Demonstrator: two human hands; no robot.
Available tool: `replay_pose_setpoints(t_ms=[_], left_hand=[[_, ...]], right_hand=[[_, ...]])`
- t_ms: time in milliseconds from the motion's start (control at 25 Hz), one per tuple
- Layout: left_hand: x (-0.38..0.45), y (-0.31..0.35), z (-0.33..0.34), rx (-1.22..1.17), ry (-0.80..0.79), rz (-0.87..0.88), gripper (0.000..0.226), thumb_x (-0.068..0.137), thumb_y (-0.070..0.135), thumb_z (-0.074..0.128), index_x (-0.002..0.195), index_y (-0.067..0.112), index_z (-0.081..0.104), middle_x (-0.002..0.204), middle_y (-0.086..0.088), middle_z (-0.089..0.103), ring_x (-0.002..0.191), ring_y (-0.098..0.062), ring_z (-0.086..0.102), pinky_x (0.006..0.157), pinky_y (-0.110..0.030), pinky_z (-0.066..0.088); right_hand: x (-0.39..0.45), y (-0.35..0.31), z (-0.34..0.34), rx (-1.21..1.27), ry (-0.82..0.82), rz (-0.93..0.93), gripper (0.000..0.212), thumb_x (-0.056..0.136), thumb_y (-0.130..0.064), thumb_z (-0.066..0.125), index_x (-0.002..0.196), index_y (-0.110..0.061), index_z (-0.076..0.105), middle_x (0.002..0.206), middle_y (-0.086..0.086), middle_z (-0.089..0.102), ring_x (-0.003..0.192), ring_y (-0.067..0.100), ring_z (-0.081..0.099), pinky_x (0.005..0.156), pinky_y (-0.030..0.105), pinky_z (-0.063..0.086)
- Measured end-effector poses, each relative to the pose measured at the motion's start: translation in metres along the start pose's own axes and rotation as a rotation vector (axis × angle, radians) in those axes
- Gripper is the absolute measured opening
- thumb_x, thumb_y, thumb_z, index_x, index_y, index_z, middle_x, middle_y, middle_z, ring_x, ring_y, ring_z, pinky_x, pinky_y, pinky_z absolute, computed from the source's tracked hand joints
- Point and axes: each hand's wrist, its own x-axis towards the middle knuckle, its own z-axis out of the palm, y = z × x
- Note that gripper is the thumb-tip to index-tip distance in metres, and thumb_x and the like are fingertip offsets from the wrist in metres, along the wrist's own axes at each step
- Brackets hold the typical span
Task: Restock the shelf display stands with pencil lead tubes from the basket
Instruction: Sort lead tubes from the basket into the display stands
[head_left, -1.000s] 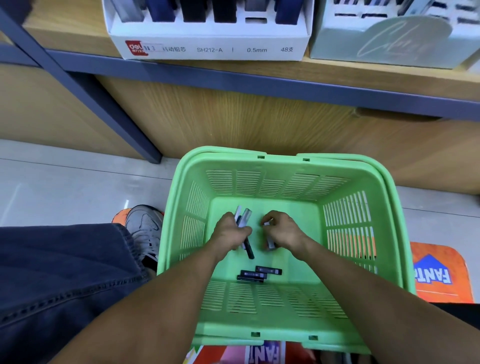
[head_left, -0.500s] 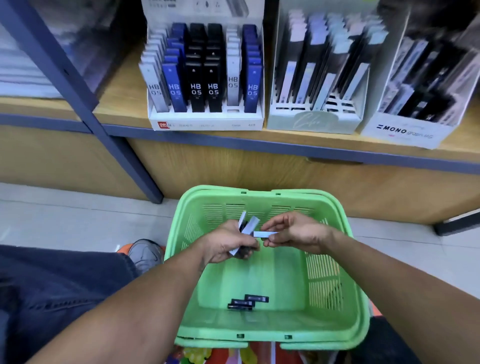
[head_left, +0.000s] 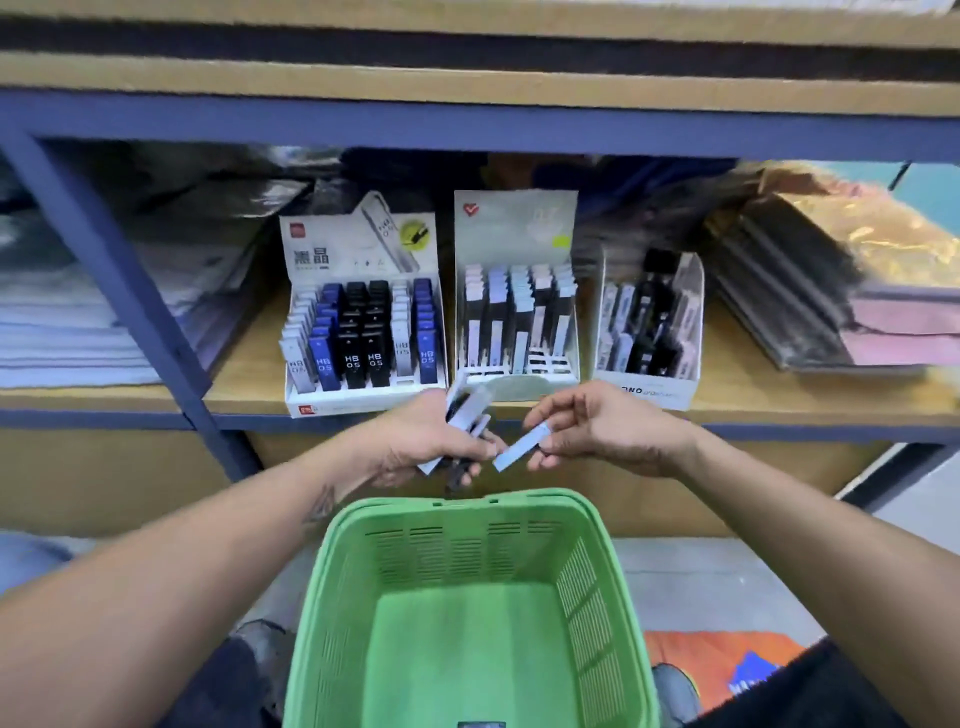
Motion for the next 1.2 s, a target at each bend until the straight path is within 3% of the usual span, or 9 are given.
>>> replay_pose_setpoints(t_ms=[120,360,480,680,800,960,1200], left_hand=[[-0.002,0.048,-0.005,0.116,0.011,0.092,0.029,0.084,-0.001,0.078,0.103,-0.011,0.059,0.098,-0.027,0.074,0.064,-0.028,0.062,0.058,-0.035,0.055],[0.019,0.098,0.005,0.265,0.155,0.219,0.017,0.081,-0.007,0.075,0.089,-0.004,0.06,0.076,-0.027,0.071,0.054,-0.03,0.064,0.049,-0.034,0.054],[0.034,0.113,0.001,0.184,0.228,0.253,0.02,0.081,-0.009,0.074,0.089,0.002,0.059,0.064,-0.021,0.068,0.049,-0.027,0.063,0.044,-0.03,0.051],[0.047,0.125,-0.019,-0.007,0.148,0.236,0.021,0.081,-0.011,0.073,0.098,-0.012,0.06,0.065,-0.017,0.065,0.053,-0.024,0.061,0.048,-0.029,0.051],[0.05,0.125,-0.023,-0.055,0.157,0.214,0.034,0.082,-0.013,0.071,0.111,-0.02,0.056,0.075,-0.023,0.065,0.055,-0.024,0.061,0.047,-0.028,0.051],[0.052,0.123,-0.025,-0.024,0.154,0.209,0.02,0.08,-0.011,0.074,0.097,-0.009,0.063,0.075,-0.019,0.067,0.057,-0.024,0.062,0.05,-0.03,0.052],[0.054,0.124,-0.015,-0.003,0.168,0.237,0.015,0.078,-0.01,0.076,0.088,-0.005,0.067,0.071,-0.016,0.07,0.055,-0.024,0.064,0.05,-0.03,0.053]], right_hand=[[-0.007,-0.029,-0.007,-0.06,0.043,-0.092,0.021,0.091,0.007,0.066,0.111,0.009,0.06,0.093,0.03,0.073,0.085,0.031,0.075,0.075,0.027,0.061],[-0.005,-0.072,-0.022,-0.096,0.25,-0.265,0.021,0.088,0.009,0.07,0.107,0.001,0.07,0.091,0.023,0.076,0.085,0.031,0.076,0.077,0.028,0.061],[0.002,-0.091,-0.035,-0.097,0.306,-0.317,0.025,0.088,0.009,0.07,0.111,0.0,0.07,0.096,0.02,0.076,0.089,0.032,0.076,0.081,0.03,0.061],[0.02,-0.107,-0.043,-0.085,0.292,-0.424,0.022,0.091,0.001,0.069,0.112,-0.001,0.069,0.096,0.022,0.075,0.087,0.028,0.075,0.079,0.028,0.06],[0.03,-0.11,-0.042,-0.084,0.318,-0.418,0.022,0.083,-0.012,0.077,0.101,-0.002,0.072,0.088,0.019,0.075,0.08,0.025,0.074,0.071,0.024,0.058],[0.038,-0.107,-0.044,-0.079,0.396,-0.376,0.03,0.074,-0.022,0.083,0.089,0.0,0.07,0.074,0.019,0.073,0.066,0.022,0.072,0.059,0.022,0.057],[0.028,-0.107,-0.052,0.105,0.345,-0.348,0.031,0.079,-0.012,0.075,0.103,0.006,0.069,0.089,0.027,0.074,0.075,0.026,0.076,0.066,0.023,0.06]])
